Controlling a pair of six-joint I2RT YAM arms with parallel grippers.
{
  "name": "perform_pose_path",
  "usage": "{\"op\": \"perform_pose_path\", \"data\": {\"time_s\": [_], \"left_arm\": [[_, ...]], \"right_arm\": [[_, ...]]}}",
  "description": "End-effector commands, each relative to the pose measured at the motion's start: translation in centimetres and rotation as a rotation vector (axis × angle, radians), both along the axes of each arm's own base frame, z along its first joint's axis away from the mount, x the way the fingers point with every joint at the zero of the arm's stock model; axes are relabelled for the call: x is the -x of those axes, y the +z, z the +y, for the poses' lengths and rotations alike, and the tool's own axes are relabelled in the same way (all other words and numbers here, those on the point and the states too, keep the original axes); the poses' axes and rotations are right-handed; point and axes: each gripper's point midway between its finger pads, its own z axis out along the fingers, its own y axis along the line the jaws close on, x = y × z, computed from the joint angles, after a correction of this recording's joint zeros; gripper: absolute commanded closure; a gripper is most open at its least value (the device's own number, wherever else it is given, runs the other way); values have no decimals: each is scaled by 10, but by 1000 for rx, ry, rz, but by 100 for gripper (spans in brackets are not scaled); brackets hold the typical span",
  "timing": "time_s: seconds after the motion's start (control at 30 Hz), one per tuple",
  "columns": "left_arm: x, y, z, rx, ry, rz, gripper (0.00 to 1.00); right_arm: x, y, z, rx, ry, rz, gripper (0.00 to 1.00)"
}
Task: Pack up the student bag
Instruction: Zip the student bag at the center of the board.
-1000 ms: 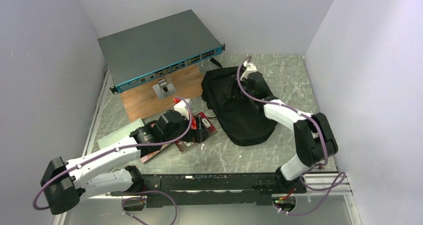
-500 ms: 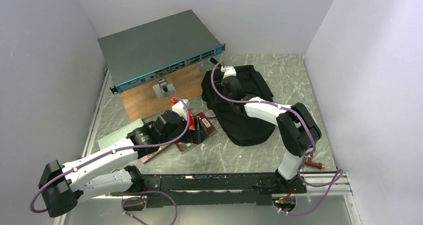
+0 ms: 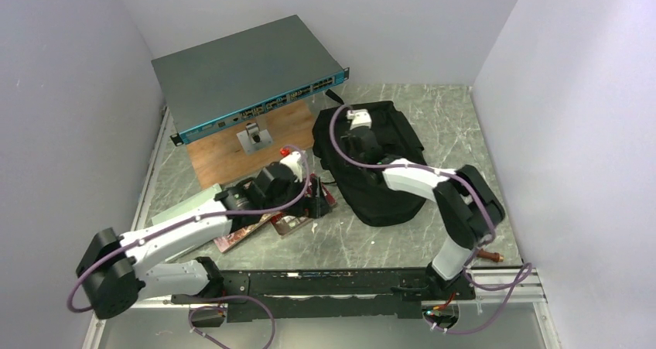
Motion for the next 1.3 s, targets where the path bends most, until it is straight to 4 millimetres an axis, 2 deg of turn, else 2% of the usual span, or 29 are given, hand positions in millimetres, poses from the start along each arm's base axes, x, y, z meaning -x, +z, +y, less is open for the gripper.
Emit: {"op": "perform_pose_path", "data": {"time_s": [0.0,0.1,0.17,0.3,0.43,0.6,0.8,0.93,1.03,1.13,1.27], "left_arm": [[-34,36,-29,91,-56,-33,7],[-62,41,-34,138,-44,-39,25],[-79,39,-41,145,-48,-68,29],[-107,24,-59,97,-61,-94,30],[-138,8,-77,47,-54,-146,25],[-168,-23,-82,-77,-8,-203,32],[-180,-53,-99,-96,-2,-183,35],[-185,-77,-97,-130,45,-126,42],[-188,-101,-83,-206,127,-39,57],[-186,-125,-72,-291,159,34,79],[-183,-138,-70,-303,162,58,96]], "right_arm": [[-3,52,-1,-324,5,-48,100],[-9,48,-7,-392,16,5,100],[-10,41,-6,-391,43,49,100],[-7,40,-1,-417,95,70,100],[-3,38,-1,-473,114,118,100],[4,45,0,-535,138,120,100],[5,52,4,-556,157,122,100],[7,57,4,-567,156,117,100],[10,54,1,-566,151,119,100],[7,52,-2,-567,145,126,100],[5,52,-5,-572,140,132,100]]}}
